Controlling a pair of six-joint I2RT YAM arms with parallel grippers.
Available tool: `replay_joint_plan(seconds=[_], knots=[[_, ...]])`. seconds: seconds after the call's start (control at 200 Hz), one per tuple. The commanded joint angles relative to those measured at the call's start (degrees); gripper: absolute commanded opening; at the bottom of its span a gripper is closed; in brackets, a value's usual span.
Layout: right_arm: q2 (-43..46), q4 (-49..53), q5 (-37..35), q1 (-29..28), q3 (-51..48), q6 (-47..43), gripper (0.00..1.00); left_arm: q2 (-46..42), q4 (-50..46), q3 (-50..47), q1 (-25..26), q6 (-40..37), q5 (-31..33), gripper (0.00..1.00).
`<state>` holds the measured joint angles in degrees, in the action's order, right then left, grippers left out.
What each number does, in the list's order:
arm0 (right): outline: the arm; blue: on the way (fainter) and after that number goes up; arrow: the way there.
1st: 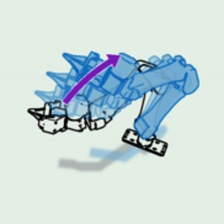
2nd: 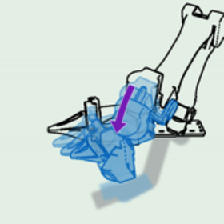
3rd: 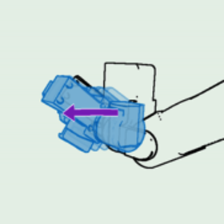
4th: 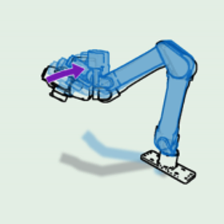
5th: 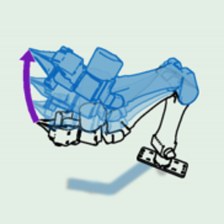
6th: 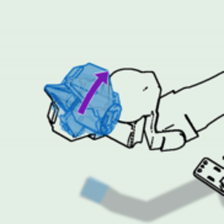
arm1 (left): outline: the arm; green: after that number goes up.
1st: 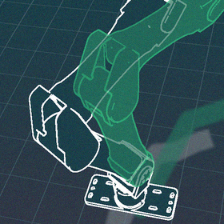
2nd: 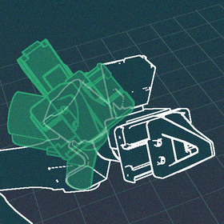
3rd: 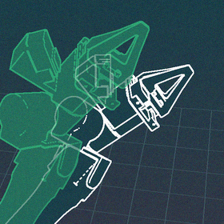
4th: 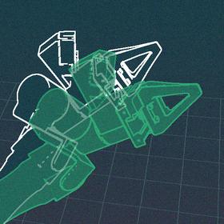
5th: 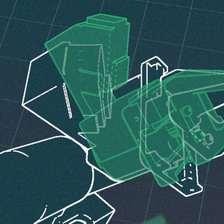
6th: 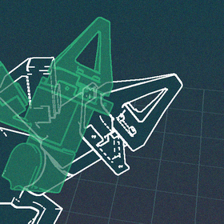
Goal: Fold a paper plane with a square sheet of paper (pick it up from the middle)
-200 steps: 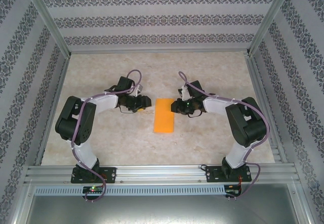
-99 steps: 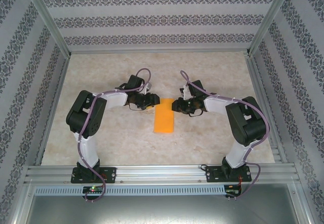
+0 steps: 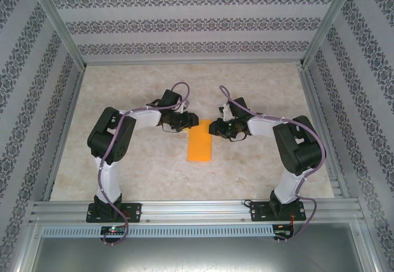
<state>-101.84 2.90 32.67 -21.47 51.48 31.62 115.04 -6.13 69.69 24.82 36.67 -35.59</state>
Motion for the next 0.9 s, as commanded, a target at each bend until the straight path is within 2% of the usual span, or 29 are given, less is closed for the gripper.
replay_joint_plan(seconds=[0.0,0.13,0.25,0.485,0.664,0.899], knots=[[1.17,-1.3,0.82,0.55,0.19,0.53,0.3,1.54,-1.75,2.0,0.93,-0.93,0.35,0.51],[2.29,-1.27,2.2,0.25,0.32,1.07,0.3,2.37,-1.39,2.73,1.11,-0.84,-0.21,0.51],[2.02,-0.02,0.82,-0.93,0.52,0.63,0.35,3.23,-0.64,3.1,1.35,-0.38,-0.79,0.51],[0.3,-2.08,1.12,-3.12,0.42,1.61,0.35,3.79,-0.03,3.82,1.42,-0.36,-1.75,0.51],[-0.81,1.5,-2.71,-3.36,1.13,-0.44,0.35,3.23,-0.28,4.4,1.44,-0.45,-2.29,0.51],[-2.17,2.29,-4.27,-2.71,0.39,-1.29,0.34,0.13,-3.4,5.22,1.37,-2.21,-0.6,0.51]])
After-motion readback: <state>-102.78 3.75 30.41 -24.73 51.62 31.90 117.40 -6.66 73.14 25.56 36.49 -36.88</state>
